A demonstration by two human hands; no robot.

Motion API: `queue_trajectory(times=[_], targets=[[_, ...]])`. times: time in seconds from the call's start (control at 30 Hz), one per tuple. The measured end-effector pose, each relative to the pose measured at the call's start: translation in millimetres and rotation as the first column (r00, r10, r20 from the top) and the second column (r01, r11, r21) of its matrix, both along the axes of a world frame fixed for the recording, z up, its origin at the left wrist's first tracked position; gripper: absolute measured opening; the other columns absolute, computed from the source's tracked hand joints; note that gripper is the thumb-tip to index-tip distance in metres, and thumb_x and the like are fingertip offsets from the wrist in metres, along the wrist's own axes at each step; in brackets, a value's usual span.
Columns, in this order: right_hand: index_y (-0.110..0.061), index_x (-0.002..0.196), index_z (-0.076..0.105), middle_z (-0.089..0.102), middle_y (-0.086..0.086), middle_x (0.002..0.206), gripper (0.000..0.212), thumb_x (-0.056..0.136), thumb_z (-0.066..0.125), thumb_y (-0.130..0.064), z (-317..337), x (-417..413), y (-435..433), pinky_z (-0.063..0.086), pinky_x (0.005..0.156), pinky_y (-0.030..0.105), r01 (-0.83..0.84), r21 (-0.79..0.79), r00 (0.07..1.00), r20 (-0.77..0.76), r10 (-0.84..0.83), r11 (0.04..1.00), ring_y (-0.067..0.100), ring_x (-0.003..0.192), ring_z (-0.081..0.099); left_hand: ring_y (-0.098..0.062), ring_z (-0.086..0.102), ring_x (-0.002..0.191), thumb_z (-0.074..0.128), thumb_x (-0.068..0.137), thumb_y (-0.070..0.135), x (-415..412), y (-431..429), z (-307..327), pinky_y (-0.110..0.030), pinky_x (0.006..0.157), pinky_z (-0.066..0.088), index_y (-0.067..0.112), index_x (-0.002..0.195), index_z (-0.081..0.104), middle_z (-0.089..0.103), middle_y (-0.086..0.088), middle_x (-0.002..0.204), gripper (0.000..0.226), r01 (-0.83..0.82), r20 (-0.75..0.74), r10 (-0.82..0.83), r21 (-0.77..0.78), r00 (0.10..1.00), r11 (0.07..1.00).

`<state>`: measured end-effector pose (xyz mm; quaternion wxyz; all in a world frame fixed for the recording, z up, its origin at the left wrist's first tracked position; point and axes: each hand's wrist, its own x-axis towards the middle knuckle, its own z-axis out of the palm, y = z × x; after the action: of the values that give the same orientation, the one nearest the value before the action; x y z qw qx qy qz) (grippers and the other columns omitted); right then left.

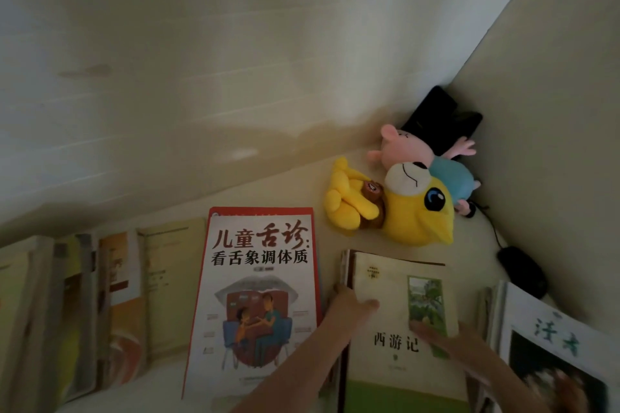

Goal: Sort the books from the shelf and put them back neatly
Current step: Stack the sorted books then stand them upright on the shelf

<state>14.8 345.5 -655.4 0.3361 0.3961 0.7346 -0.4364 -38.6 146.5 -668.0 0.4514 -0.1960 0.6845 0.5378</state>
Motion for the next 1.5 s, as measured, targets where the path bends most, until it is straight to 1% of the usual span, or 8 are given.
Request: queue_trajectory(times=[0.1,0.23,0.4,0.77,0.9,1.03,1.27,1.5], targets=[[-0.011,0.106,0.068,0.074,0.009,0.098,0.117,0.011,0.079,-0.078,9,-4,-9,0.055,0.086,0.043,0.012,0.086,1.000,-0.023,-0.010,0.996,0.029,0.094,0.069,-0.022,0.045,0.129,0.058,0.093,0.027,-1,4,15,-0.025,0.096,0.044,0.007,0.149,0.019,0.039,-0.009,0.148,0.071,0.079,-0.097,-0.082,-0.032,0.992,0.996],[-0.007,0.140,0.041,0.035,0.020,0.143,0.081,0.077,0.074,-0.045,34,-18,-25,0.032,0.107,0.045,0.066,0.510,0.969,-0.239,0.068,0.858,0.033,0.128,0.037,-0.019,0.003,0.147,0.050,0.097,0.036,5,-1,68,-0.035,0.117,0.014,0.013,0.153,0.005,-0.003,0.000,0.160,0.075,0.238,-0.403,-0.229,-0.028,0.886,0.971],[-0.020,0.115,0.057,0.059,0.004,0.109,0.026,0.090,0.064,-0.020,44,-28,-120,0.046,0.071,0.020,-0.039,0.144,0.807,-0.579,0.116,0.989,0.009,0.087,0.058,-0.023,0.028,0.139,0.053,0.095,0.017,-9,-83,83,-0.036,0.113,0.028,0.014,0.143,0.036,0.031,-0.006,0.151,0.052,-0.213,-0.683,0.076,-0.119,0.727,0.970],[-0.020,0.140,0.035,0.035,0.003,0.140,0.075,0.079,0.072,-0.042,23,-40,-199,0.030,0.109,0.037,-0.281,0.183,0.842,-0.423,0.333,0.942,0.022,0.134,0.028,-0.012,0.053,0.090,0.050,0.097,0.016,9,-190,24,-0.014,0.063,0.041,0.016,0.127,0.046,0.059,-0.005,0.125,0.030,-0.331,-0.449,0.171,-0.306,0.877,0.893],[-0.027,0.135,0.042,0.048,-0.008,0.127,0.074,0.073,0.078,-0.042,14,-31,-200,0.040,0.104,0.033,-0.235,0.131,0.820,-0.505,0.269,0.963,0.016,0.125,0.042,-0.034,0.028,0.139,0.049,0.098,0.027,18,-180,22,-0.045,0.110,0.032,0.018,0.153,0.007,0.008,-0.013,0.158,0.070,-0.233,-0.389,0.087,-0.347,0.917,0.908],[-0.023,0.118,0.045,0.059,-0.010,0.101,0.052,0.078,0.077,-0.019,12,-28,-181,0.046,0.059,0.008,-0.139,0.003,0.845,-0.521,0.120,0.990,-0.002,0.082,0.056,-0.036,-0.002,0.146,0.036,0.099,0.043,24,-168,22,-0.051,0.116,0.012,0.018,0.149,-0.021,-0.035,-0.018,0.151,0.080,-0.093,-0.355,-0.110,-0.508,0.929,0.856],[-0.019,0.098,0.048,0.059,-0.012,0.081,0.023,0.089,0.063,-0.005,13,-19,-149,0.045,0.057,0.023,-0.014,0.239,0.745,-0.645,0.169,0.971,0.017,0.076,0.062,-0.021,-0.001,0.148,0.033,0.100,0.041,26,-180,15,-0.045,0.120,0.009,0.033,0.152,0.008,-0.005,0.003,0.161,0.059,-0.225,-0.447,0.087,-0.266,0.890,0.937],[-0.026,0.100,0.050,0.066,-0.008,0.091,0.037,0.078,0.073,-0.045,7,-11,-154,0.046,0.058,0.018,-0.209,0.132,0.871,-0.424,0.246,0.969,0.001,0.076,0.061,-0.027,0.051,0.122,0.034,0.102,0.027,35,-184,9,-0.044,0.104,0.039,0.050,0.143,0.003,0.040,-0.010,0.147,0.056,-0.280,-0.558,0.062,-0.314,0.828,0.907]])
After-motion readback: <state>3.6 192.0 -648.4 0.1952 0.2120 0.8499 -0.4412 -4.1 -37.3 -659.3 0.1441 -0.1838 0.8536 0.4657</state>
